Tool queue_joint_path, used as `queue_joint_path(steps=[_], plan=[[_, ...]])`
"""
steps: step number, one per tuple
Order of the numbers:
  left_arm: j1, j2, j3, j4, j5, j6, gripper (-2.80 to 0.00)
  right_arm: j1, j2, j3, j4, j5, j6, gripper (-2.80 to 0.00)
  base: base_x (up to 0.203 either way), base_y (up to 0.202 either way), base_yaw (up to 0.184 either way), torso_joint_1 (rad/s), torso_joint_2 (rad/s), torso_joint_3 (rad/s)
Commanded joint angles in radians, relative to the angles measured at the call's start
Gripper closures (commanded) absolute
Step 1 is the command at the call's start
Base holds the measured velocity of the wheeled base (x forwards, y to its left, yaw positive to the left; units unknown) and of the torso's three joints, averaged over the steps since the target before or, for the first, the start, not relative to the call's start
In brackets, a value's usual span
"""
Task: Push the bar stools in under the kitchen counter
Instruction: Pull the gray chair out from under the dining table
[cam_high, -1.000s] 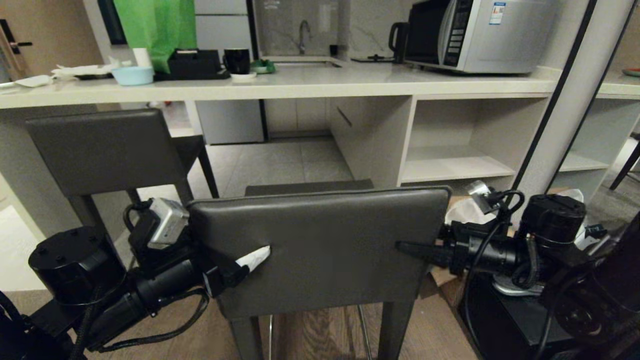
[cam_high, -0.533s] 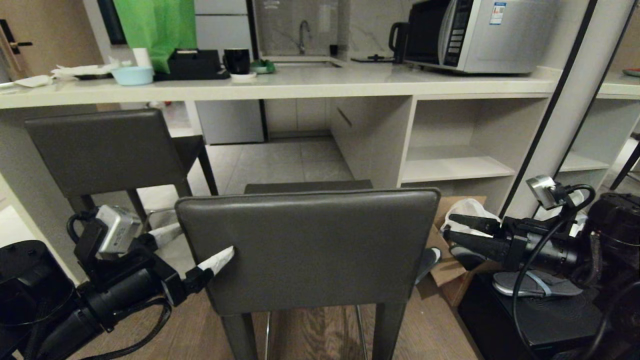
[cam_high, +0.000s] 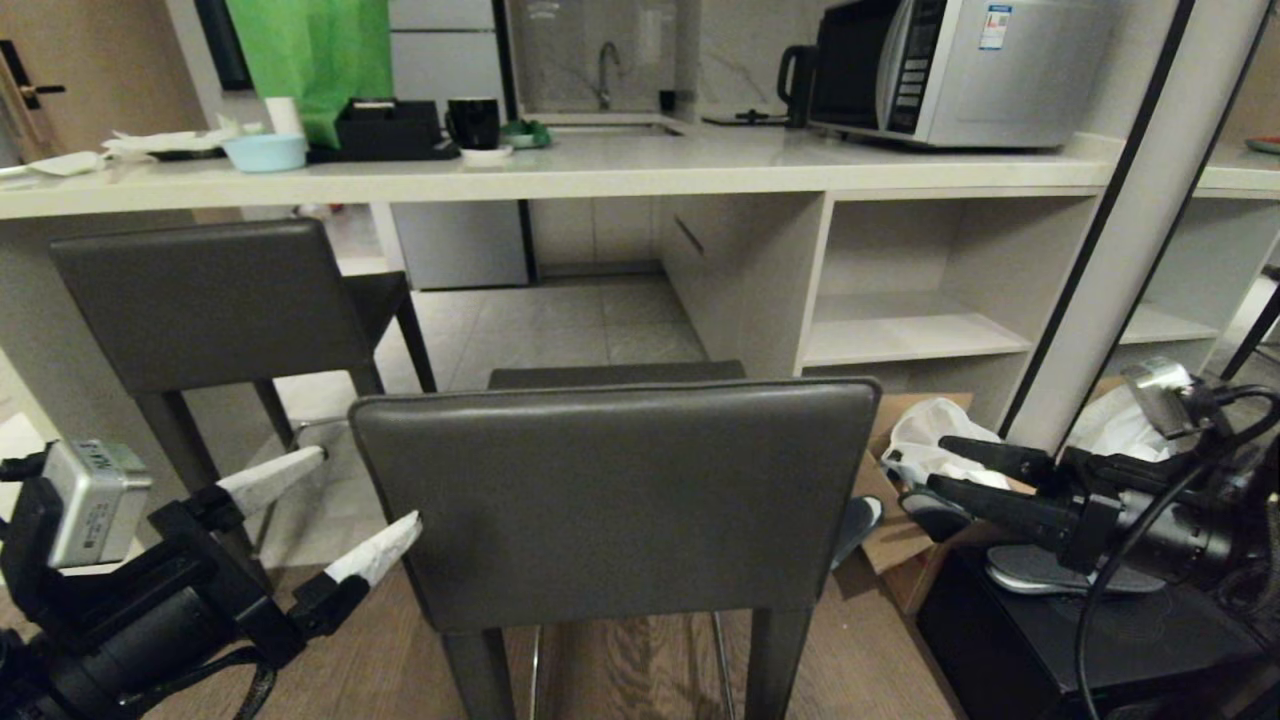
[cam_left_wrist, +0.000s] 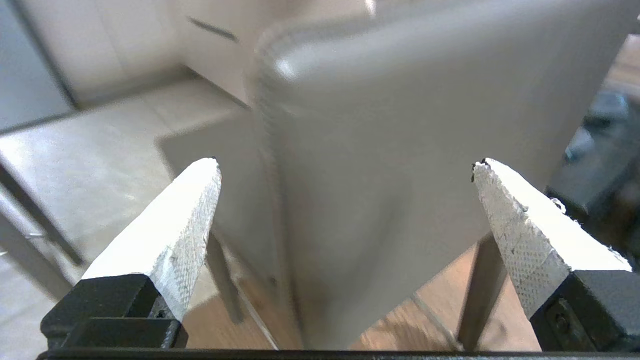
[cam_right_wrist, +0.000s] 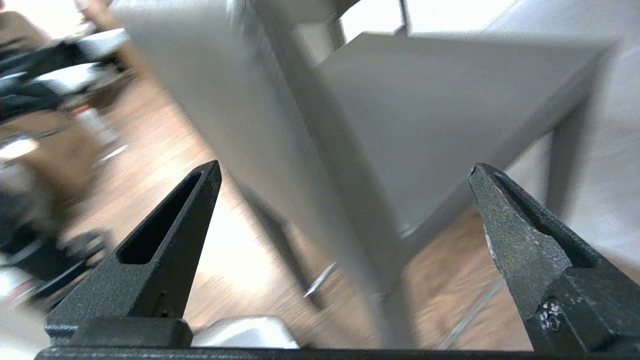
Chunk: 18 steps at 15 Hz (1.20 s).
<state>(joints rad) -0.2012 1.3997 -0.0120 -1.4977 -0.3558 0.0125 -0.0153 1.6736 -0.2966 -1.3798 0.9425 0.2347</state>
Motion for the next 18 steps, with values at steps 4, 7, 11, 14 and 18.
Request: queue_joint_path(steps=[4,7,11,14,18], plan=[[0.220,-0.429,-0.115,0.374,0.030,-0.059,-2.80,-0.023,-0.339,-0.007,-0.011,-0.370,-0.008,-2.80,0.000,0.000,0.000,0.000,0.00,0.000],[0.333,-0.665,-0.339,0.865,0.017,-0.148,-2.80,-0.051,-0.607,-0.018,0.110,-0.422,-0.021,-2.80,0.000,0.000,0.000,0.000,0.00,0.000],[0.353,-0.861,-0.462,1.152,-0.020,-0.215,-2.80,-0.065,-0.986,-0.143,0.729,-0.443,-0.027,-2.80,0.000,0.000,0.000,0.000,0.00,0.000],[0.325,-0.948,-0.505,1.300,-0.067,-0.216,-2.80,-0.070,-1.193,-0.193,0.971,-0.441,-0.034,-2.80,0.000,0.000,0.000,0.000,0.00,0.000],[0.174,-1.018,-0.553,1.471,-0.131,-0.206,-2.80,-0.026,-1.311,-0.220,1.131,-0.398,-0.031,-2.80,0.000,0.000,0.000,0.000,0.00,0.000]])
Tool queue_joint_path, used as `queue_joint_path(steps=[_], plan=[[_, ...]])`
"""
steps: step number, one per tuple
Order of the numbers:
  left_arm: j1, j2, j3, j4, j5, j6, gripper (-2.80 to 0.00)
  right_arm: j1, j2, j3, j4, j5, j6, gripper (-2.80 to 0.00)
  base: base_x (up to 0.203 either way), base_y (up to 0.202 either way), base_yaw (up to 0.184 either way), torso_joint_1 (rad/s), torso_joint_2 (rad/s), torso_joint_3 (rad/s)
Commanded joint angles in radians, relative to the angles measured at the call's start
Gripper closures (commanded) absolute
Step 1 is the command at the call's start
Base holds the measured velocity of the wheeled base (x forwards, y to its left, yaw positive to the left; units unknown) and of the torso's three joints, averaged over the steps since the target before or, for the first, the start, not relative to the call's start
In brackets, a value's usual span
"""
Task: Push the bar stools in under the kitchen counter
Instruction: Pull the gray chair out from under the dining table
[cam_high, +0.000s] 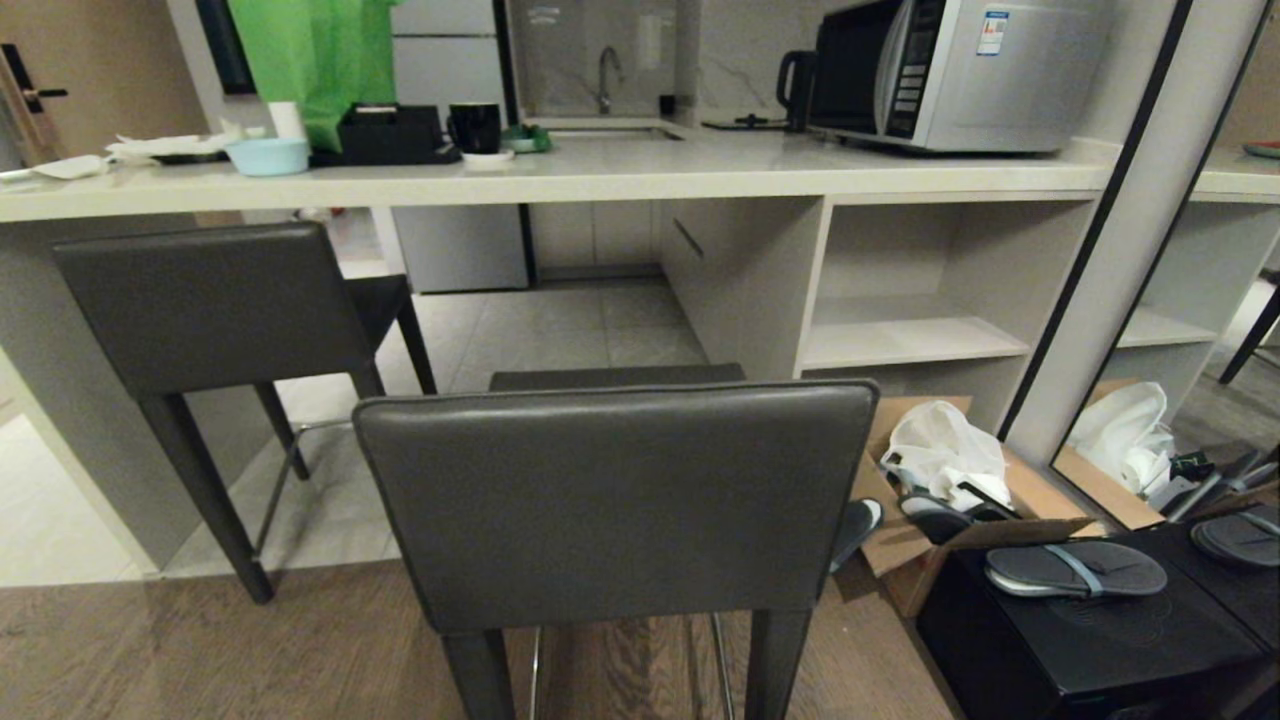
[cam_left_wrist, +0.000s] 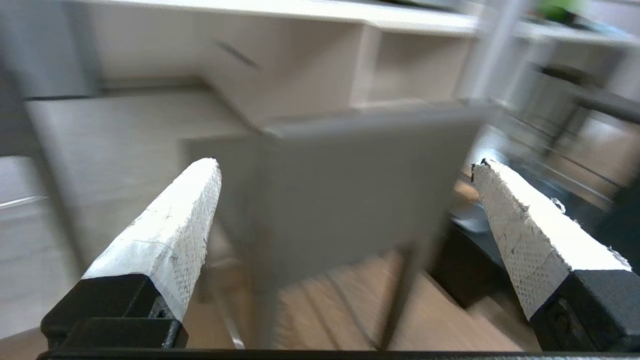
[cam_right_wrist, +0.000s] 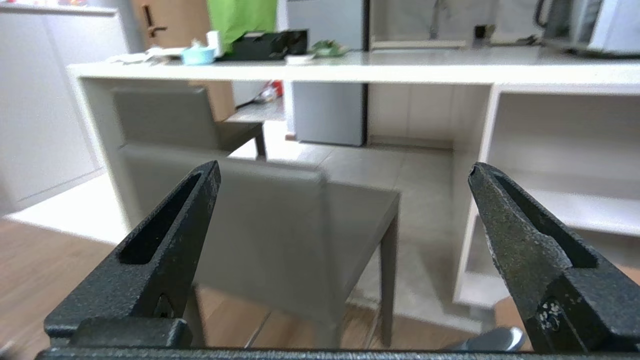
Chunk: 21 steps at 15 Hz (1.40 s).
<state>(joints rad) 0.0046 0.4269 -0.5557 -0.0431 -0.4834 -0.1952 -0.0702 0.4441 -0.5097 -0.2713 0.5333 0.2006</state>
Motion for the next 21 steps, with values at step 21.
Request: queue_joint_path(steps=[21], plan=[[0.001,-0.427,0.550,0.059,0.460,0.284,-2.80,0.079,-0.444,0.508,0.273,-0.518,-0.283,-2.80,0.000,0.000,0.000,0.000,0.00,0.000]])
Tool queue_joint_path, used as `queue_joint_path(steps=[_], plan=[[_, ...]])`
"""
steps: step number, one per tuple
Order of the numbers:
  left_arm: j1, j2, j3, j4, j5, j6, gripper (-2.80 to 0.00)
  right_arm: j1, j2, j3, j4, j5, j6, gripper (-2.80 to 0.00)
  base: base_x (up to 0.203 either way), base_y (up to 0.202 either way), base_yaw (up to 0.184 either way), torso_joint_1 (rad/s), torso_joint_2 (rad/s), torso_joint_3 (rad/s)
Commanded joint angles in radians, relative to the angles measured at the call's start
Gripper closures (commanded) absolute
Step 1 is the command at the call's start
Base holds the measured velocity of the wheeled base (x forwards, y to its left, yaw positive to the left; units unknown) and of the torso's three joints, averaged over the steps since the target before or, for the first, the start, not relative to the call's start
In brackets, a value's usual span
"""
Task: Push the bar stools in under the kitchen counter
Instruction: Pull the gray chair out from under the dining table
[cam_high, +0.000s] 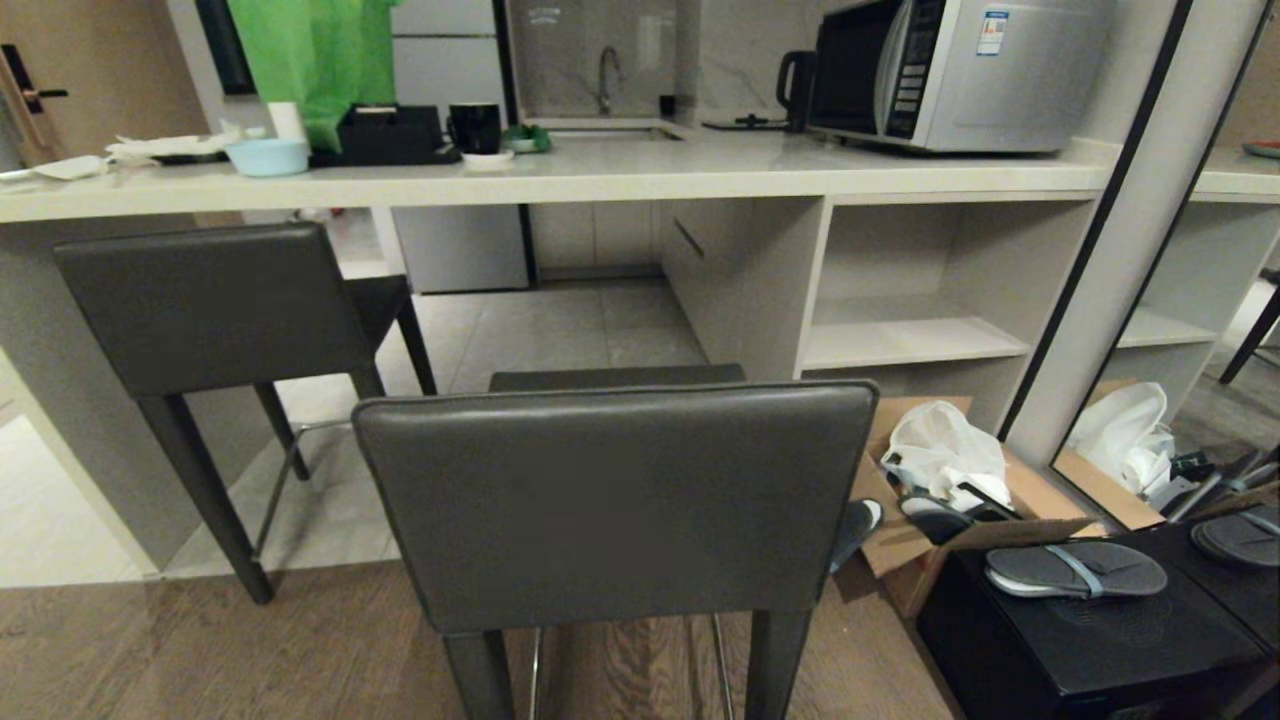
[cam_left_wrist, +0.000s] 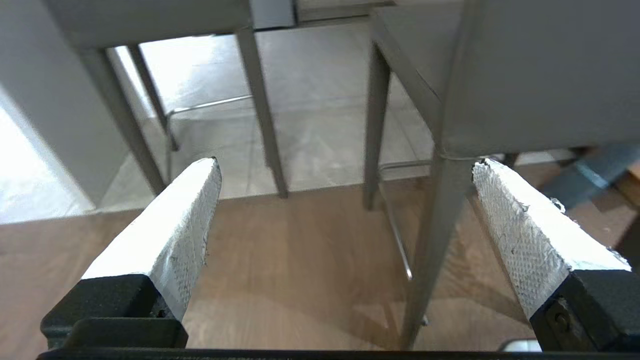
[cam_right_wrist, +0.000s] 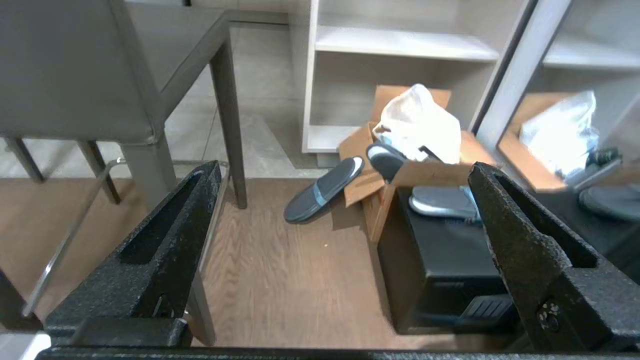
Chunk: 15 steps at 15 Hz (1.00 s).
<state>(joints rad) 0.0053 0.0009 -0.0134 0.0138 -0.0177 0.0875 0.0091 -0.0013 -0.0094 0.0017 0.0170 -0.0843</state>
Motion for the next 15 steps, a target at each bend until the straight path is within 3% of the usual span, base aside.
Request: queue_joint_path(steps=[1,8,9,13,15], plan=[[0.001,-0.002,0.006,0.007,-0.005,0.001,-2.80,0.000,0.001,0.008,0.000,0.000,0.001,-2.80,0.000,0.000,0.000,0.000,0.00,0.000],[0.001,-0.002,0.012,-0.002,0.004,-0.012,-2.80,0.002,0.001,0.008,0.001,0.000,0.016,-2.80,0.000,0.000,0.000,0.000,0.00,0.000],[0.001,-0.002,0.012,-0.002,0.004,-0.012,-2.80,0.000,0.001,0.008,0.001,0.000,0.021,0.00,0.000,0.000,0.000,0.000,0.00,0.000],[0.001,-0.002,0.010,-0.003,0.009,-0.044,-2.80,0.001,0.001,0.008,0.001,0.003,0.016,0.00,0.000,0.000,0.000,0.000,0.00,0.000],[0.000,-0.002,0.012,-0.011,0.015,-0.089,-2.80,0.002,0.001,0.009,0.000,0.000,0.023,0.00,0.000,0.000,0.000,0.000,0.00,0.000]])
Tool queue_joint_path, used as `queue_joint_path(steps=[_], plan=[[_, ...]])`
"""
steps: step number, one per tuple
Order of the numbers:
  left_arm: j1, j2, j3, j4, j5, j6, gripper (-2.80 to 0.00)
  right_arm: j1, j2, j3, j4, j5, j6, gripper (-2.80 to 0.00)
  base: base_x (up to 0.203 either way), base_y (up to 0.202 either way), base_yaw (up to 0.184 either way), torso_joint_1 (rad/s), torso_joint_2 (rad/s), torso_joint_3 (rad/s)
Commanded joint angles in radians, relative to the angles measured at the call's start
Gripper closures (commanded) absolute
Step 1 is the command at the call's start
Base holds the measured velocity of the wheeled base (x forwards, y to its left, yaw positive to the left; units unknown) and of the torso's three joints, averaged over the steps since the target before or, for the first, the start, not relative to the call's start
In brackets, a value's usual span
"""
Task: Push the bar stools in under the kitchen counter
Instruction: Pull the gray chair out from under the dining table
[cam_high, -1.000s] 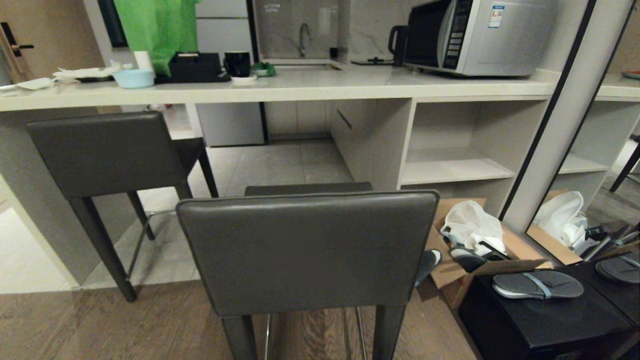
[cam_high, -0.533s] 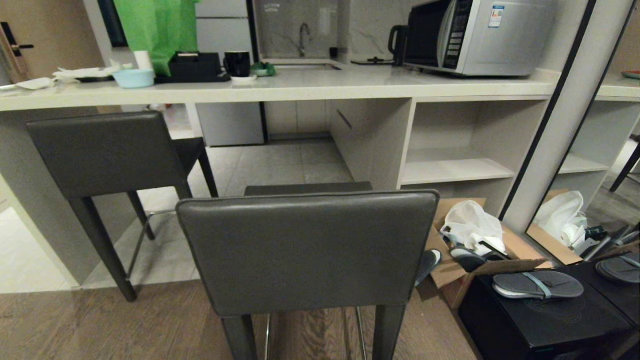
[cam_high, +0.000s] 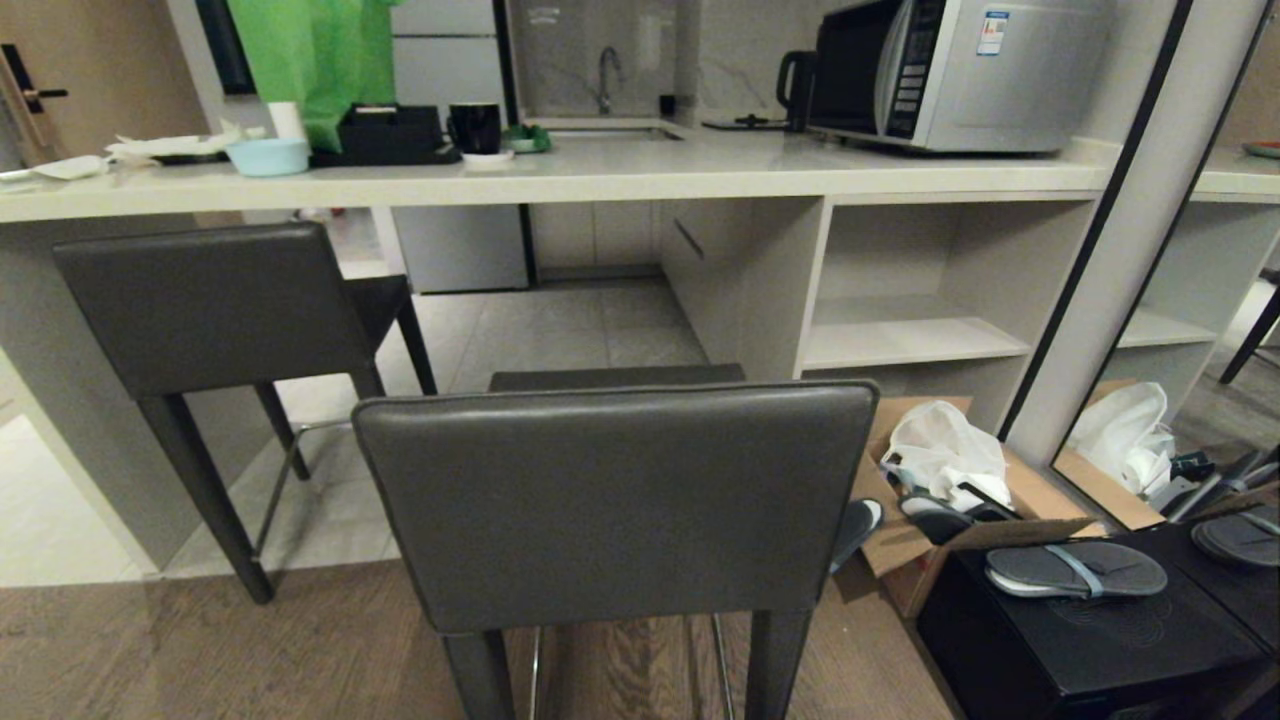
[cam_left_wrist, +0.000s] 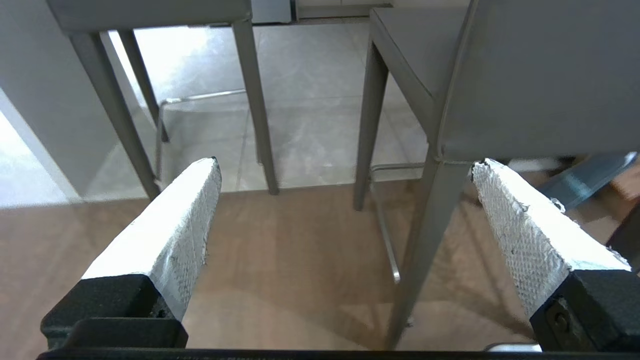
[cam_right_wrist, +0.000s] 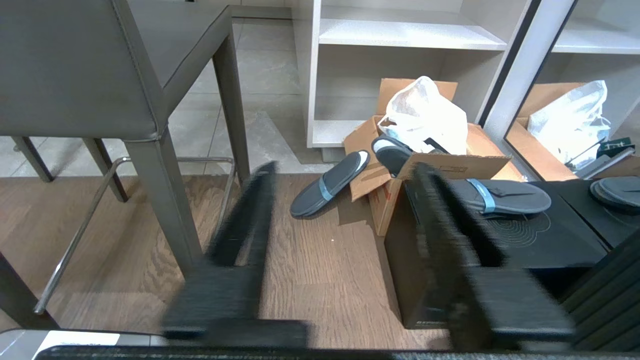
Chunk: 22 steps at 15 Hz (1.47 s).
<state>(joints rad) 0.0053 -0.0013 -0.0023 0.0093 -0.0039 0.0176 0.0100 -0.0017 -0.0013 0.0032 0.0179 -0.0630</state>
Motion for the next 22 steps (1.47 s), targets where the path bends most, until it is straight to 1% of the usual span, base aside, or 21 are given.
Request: queue_joint_path(steps=[1,10,11,12,22], plan=[[-0.001,0.000,0.004,-0.018,0.002,-0.022,-2.80,0.001,0.002,0.000,-0.002,-0.001,0.003,0.00,0.000,0.000,0.000,0.000,0.00,0.000],[0.001,0.000,0.004,-0.018,0.001,-0.022,-2.80,0.001,0.002,0.000,0.000,0.002,0.003,0.00,0.000,0.000,0.000,0.000,0.00,0.000],[0.001,0.001,0.004,-0.018,0.001,-0.022,-1.81,0.001,0.002,0.000,0.000,0.002,0.003,0.00,0.000,0.000,0.000,0.000,0.00,0.000],[0.001,0.000,0.004,-0.018,0.001,-0.022,0.00,0.001,0.002,0.000,0.000,0.002,0.003,0.00,0.000,0.000,0.000,0.000,0.00,0.000],[-0.001,0.000,0.004,-0.020,0.001,-0.022,0.00,0.001,0.002,0.000,-0.002,0.000,0.009,0.00,0.000,0.000,0.000,0.000,0.00,0.000]])
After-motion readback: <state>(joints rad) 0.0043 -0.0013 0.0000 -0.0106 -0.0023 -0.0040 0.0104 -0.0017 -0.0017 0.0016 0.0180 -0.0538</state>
